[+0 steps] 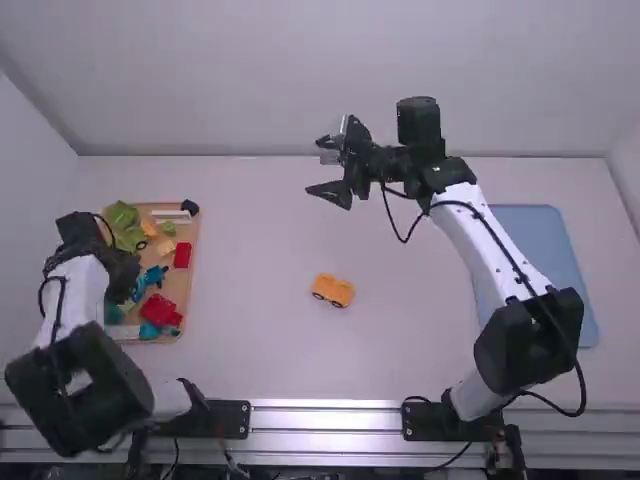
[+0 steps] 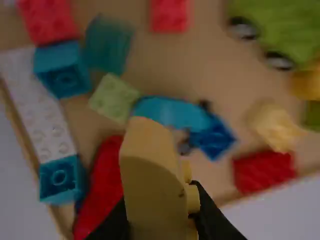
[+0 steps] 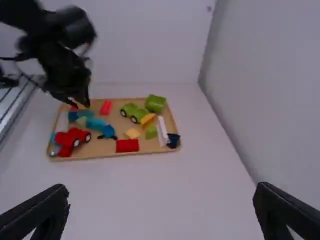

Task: Assemble lego blocks to make yellow taxi

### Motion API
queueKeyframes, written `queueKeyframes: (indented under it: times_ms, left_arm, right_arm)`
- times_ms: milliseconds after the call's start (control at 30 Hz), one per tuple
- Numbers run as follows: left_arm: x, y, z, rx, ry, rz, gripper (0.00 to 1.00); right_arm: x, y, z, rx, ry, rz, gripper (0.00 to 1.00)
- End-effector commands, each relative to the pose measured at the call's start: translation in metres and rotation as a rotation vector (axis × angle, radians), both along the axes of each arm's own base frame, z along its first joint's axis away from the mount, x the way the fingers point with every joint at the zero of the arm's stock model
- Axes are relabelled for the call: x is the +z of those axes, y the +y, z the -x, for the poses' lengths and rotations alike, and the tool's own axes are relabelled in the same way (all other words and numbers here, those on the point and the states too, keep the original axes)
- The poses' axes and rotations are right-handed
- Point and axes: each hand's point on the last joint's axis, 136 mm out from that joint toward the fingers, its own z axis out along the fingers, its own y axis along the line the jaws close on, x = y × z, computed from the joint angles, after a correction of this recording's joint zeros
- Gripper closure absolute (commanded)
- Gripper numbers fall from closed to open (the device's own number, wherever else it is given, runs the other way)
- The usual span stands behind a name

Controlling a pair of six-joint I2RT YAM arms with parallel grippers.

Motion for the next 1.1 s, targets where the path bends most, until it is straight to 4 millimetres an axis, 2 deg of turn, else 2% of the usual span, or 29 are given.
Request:
queueKeyframes:
  times_ms: [0,33,67,133,167,233,300,433,467,567,733,833,1000,1067]
  left_arm:
    - [0.048,-0.025,-0.024,-0.27,-0.144,-0.105,0.95]
    - [0.062,-0.037,-0.033,-0.364,-0.195,-0.142,0.94]
    - [0.084,-0.059,-0.045,-0.521,-0.277,-0.202,0.93]
    - [0.099,-0.08,-0.053,-0.644,-0.333,-0.249,0.93]
    - [0.11,-0.101,-0.06,-0.753,-0.374,-0.297,0.92]
    - [0.12,-0.138,-0.072,-0.942,-0.418,-0.377,0.92]
    - [0.122,-0.158,-0.078,-1.031,-0.438,-0.411,0.92]
    - [0.118,-0.224,-0.093,-1.333,-0.507,-0.528,0.92]
    - [0.117,-0.229,-0.094,-1.352,-0.513,-0.536,0.9]
    - [0.112,-0.264,-0.104,-1.48,-0.573,-0.597,0.85]
    - [0.101,-0.293,-0.117,-1.547,-0.635,-0.623,0.82]
    - [0.096,-0.303,-0.123,-1.566,-0.655,-0.621,0.86]
    - [0.093,-0.333,-0.131,-1.618,-0.732,-0.61,0.9]
    - [0.092,-0.339,-0.132,-1.628,-0.741,-0.613,0.9]
  right_arm:
    - [-0.013,-0.002,-0.017,-0.114,0.187,-0.018,0.01]
    - [-0.013,0.0,-0.019,-0.114,0.21,-0.032,0.01]
    - [-0.015,0.004,-0.024,-0.121,0.248,-0.052,0.01]
    - [-0.02,0.009,-0.029,-0.129,0.297,-0.07,0.01]
    - [-0.026,0.013,-0.032,-0.128,0.338,-0.081,0.01]
    - [-0.035,0.02,-0.03,-0.058,0.399,-0.109,0.01]
    - [-0.037,0.027,-0.024,0.006,0.424,-0.129,0.01]
    - [-0.049,0.035,-0.026,0.043,0.575,-0.161,0.01]
    - [-0.052,0.035,-0.026,0.037,0.597,-0.161,0.01]
    - [-0.064,0.036,-0.029,0.019,0.684,-0.153,0.01]
    - [-0.085,0.035,-0.029,-0.006,0.725,-0.13,0.0]
    - [-0.096,0.039,-0.027,-0.025,0.727,-0.118,0.0]
    - [-0.122,0.046,-0.032,-0.141,0.743,-0.073,0.06]
    - [-0.124,0.049,-0.029,-0.134,0.741,-0.068,0.08]
